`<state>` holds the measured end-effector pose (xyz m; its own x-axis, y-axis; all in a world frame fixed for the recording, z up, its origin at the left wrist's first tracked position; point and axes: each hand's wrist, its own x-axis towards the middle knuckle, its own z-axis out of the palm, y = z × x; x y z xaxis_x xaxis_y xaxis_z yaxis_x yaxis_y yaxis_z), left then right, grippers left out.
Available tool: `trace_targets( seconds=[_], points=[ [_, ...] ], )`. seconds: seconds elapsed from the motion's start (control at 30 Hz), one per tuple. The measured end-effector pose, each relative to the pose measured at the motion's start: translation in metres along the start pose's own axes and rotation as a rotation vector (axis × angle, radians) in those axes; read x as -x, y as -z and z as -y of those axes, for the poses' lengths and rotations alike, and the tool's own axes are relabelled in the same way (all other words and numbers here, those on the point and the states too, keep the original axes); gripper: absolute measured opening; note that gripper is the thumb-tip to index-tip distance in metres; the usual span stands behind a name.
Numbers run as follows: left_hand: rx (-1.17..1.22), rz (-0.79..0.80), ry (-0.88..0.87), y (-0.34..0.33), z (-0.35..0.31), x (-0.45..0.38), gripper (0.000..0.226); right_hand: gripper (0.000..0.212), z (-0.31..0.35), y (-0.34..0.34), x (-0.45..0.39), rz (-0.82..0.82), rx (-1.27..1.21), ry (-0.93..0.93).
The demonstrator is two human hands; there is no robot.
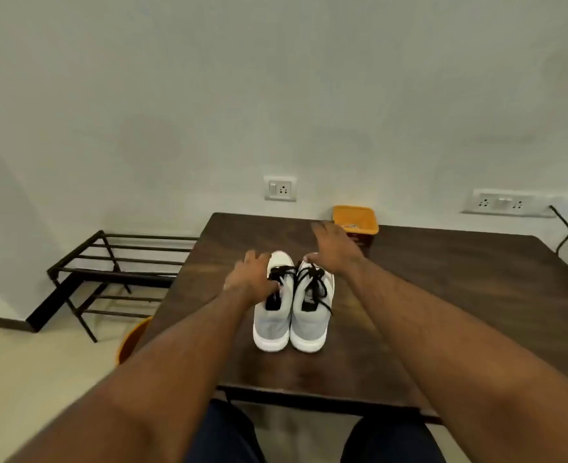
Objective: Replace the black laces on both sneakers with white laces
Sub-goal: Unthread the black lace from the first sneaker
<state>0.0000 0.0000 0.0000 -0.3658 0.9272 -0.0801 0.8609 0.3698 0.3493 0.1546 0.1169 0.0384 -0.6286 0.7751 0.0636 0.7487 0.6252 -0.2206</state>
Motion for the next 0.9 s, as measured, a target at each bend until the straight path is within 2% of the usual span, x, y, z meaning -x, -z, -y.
trace_targets(
  seconds=[0.17,0.27,0.33,0.5,0.67,0.8,0.87,0.9],
  points=[
    [0.222,0.125,0.058,-0.056,0.005,0.014,0.089,0.07,-0.009,-0.073,0.04,0.251,-0.175,-0.025],
    [0.195,0.055,0.046,-0.08,0.002,0.012,0.088,0.054,-0.015,-0.092,0.05,0.171,-0.358,-0.018],
    [0.153,-0.002,0.037,-0.088,0.001,0.014,0.081,0.05,-0.021,-0.103,0.052,0.161,-0.422,-0.01],
    [0.191,-0.034,0.103,-0.1,-0.003,0.009,0.064,0.049,-0.048,-0.113,0.056,0.265,-0.355,0.026],
    [0.189,-0.013,0.073,-0.101,-0.007,0.014,0.049,0.042,-0.048,-0.107,0.066,0.25,-0.343,0.078],
    [0.206,0.037,-0.038,-0.105,0.004,0.031,0.047,0.043,-0.046,-0.103,0.09,0.258,-0.324,0.043],
    [0.225,0.129,-0.076,-0.097,0.017,0.032,0.052,0.043,-0.05,-0.103,0.101,0.235,-0.423,0.017],
    [0.237,0.171,-0.095,-0.092,0.025,0.033,0.055,0.043,-0.052,-0.103,0.108,0.181,-0.554,-0.022]
  ],
)
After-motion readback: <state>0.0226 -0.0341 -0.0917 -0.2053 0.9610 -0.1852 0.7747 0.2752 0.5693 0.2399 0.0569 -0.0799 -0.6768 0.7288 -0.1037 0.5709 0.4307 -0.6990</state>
